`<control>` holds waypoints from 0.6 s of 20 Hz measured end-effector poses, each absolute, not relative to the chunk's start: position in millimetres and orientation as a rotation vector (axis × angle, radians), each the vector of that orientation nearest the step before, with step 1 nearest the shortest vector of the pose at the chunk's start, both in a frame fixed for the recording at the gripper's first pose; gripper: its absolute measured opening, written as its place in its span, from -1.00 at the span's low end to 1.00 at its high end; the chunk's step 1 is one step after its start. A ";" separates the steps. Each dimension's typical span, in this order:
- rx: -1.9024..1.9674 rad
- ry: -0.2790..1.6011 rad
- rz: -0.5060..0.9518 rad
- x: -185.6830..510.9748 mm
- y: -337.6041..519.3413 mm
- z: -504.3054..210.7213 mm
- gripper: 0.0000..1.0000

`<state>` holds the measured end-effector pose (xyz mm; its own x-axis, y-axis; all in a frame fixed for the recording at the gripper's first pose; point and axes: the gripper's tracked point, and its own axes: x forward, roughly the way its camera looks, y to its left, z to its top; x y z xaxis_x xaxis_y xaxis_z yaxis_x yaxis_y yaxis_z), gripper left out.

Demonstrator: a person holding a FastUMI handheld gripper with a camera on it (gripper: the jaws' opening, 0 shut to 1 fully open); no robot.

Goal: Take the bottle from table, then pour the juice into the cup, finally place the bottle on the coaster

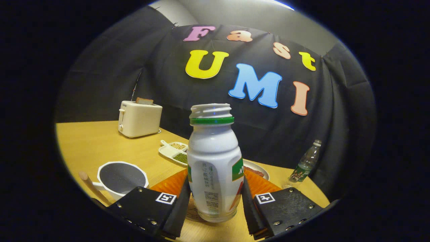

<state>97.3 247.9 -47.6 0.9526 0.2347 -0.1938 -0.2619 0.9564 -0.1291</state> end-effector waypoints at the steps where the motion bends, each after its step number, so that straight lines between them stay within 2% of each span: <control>1: -0.116 0.183 0.259 98.7 248.0 -48.2 0.42; 6: 0.054 0.206 0.287 111.6 258.8 -53.8 0.42; 12: 0.081 0.254 0.296 117.1 263.7 -70.0 0.42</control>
<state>117.1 263.7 -70.0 0.9250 0.2981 -0.2355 -0.2779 0.9536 0.1157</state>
